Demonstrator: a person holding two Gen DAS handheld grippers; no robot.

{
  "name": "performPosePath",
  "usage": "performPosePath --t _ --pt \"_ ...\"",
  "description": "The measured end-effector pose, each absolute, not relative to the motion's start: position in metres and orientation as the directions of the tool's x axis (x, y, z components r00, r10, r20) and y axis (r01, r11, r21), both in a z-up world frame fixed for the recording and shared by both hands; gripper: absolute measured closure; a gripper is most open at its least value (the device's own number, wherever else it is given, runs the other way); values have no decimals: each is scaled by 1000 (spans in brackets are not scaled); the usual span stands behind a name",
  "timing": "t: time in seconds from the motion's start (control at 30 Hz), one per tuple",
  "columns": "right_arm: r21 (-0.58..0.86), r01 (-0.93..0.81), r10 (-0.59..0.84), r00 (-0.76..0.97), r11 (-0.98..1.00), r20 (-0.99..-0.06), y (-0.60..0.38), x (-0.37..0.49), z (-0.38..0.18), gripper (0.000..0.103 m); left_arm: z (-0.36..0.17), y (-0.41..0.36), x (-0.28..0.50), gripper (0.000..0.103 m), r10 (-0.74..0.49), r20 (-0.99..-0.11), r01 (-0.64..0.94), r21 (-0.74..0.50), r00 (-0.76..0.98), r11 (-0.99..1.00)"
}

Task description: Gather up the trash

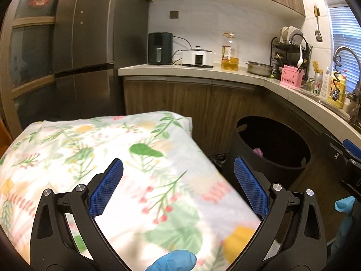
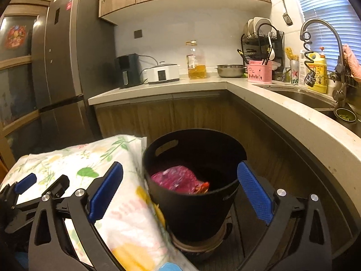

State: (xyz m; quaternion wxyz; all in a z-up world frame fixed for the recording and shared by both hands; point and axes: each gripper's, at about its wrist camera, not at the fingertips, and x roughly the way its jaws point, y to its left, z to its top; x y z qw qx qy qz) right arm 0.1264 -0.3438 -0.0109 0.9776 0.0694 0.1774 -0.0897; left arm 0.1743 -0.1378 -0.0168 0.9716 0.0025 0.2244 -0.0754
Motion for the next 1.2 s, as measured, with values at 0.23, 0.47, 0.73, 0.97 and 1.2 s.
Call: performPosePath --t 0.23,0.47,0.73,0.97,1.2 --pt "89 184 -137 914 979 -381 -314 95 -9 6 -16 -105 135 6 -110 -432 104 -38 895 994" --pt "77 172 -129 910 982 -393 -287 66 -11 6 -18 -82 101 6 -90 -430 82 -39 898 996" --pt "57 148 -113 910 987 -398 -264 37 -14 6 -20 -60 71 6 -74 -428 60 -47 901 997" --pt "32 122 -101 917 992 -387 -247 17 -13 6 -20 -51 54 6 -75 -426 59 -50 902 997" --pt "24 116 -98 923 993 -372 -239 9 -8 6 -18 -46 43 6 -77 -415 58 -57 906 997"
